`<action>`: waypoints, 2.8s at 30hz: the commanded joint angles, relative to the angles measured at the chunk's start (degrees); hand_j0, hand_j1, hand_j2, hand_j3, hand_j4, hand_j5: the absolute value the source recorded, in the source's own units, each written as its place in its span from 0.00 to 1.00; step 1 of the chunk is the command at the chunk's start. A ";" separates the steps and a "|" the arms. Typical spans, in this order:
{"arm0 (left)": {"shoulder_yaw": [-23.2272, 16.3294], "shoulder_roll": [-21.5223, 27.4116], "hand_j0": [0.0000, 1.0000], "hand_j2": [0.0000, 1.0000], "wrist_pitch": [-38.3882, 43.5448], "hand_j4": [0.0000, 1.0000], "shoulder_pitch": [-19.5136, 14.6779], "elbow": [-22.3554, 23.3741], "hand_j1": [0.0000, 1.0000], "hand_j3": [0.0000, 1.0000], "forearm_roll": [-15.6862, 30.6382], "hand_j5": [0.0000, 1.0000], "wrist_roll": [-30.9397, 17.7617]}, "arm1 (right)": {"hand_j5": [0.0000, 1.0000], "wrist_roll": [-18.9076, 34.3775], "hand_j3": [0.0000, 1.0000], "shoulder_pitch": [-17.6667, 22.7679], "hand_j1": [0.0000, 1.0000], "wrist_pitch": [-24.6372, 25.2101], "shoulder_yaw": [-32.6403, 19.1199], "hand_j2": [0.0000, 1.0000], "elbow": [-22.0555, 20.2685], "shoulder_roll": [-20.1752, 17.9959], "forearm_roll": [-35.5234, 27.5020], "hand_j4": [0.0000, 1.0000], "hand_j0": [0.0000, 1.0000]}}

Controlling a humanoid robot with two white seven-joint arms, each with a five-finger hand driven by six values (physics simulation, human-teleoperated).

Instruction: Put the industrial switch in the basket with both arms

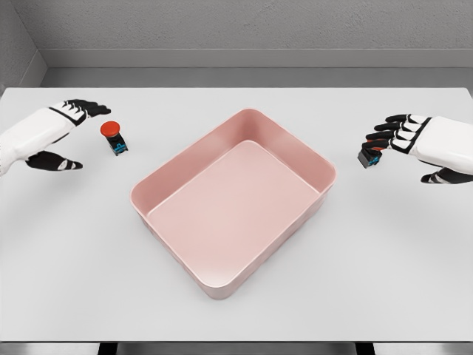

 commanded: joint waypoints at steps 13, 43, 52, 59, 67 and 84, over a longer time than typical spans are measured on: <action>-4.66 -2.63 1.00 1.00 0.06 1.00 -4.13 1.79 1.00 1.00 -0.16 1.00 -0.84 | 1.00 0.01 1.00 -1.76 1.00 0.04 0.27 1.00 12.31 9.20 -1.09 1.00 1.00; -13.01 -10.55 1.00 1.00 0.06 1.00 -15.29 20.43 1.00 1.00 -1.92 1.00 -1.19 | 0.94 17.33 0.94 -13.10 0.94 0.04 -0.08 0.94 42.46 32.58 6.03 0.94 0.94; -13.36 -10.72 0.97 0.97 0.06 0.97 -16.26 21.83 0.97 0.97 -2.10 0.97 -2.42 | 0.79 17.42 0.79 -13.01 0.79 0.04 -0.08 0.79 42.02 32.50 6.12 0.79 0.79; -13.01 -10.63 0.82 0.82 0.06 0.82 -17.22 22.97 0.82 0.82 -2.10 0.82 -4.09 | 0.70 17.42 0.70 -12.92 0.70 0.04 0.00 0.70 42.02 32.50 6.12 0.70 0.70; -13.01 -10.63 0.82 0.82 0.06 0.82 -17.67 24.03 0.82 0.82 -2.10 0.82 -4.18 | 0.68 18.65 0.68 -13.01 0.68 0.04 -0.09 0.68 41.76 32.41 6.12 0.68 0.68; -12.57 -10.63 0.67 0.67 0.06 0.67 -18.19 25.44 0.67 0.67 -2.01 0.67 -5.76 | 0.49 19.61 0.49 -13.18 0.49 0.04 -0.61 0.49 40.44 31.79 6.03 0.49 0.49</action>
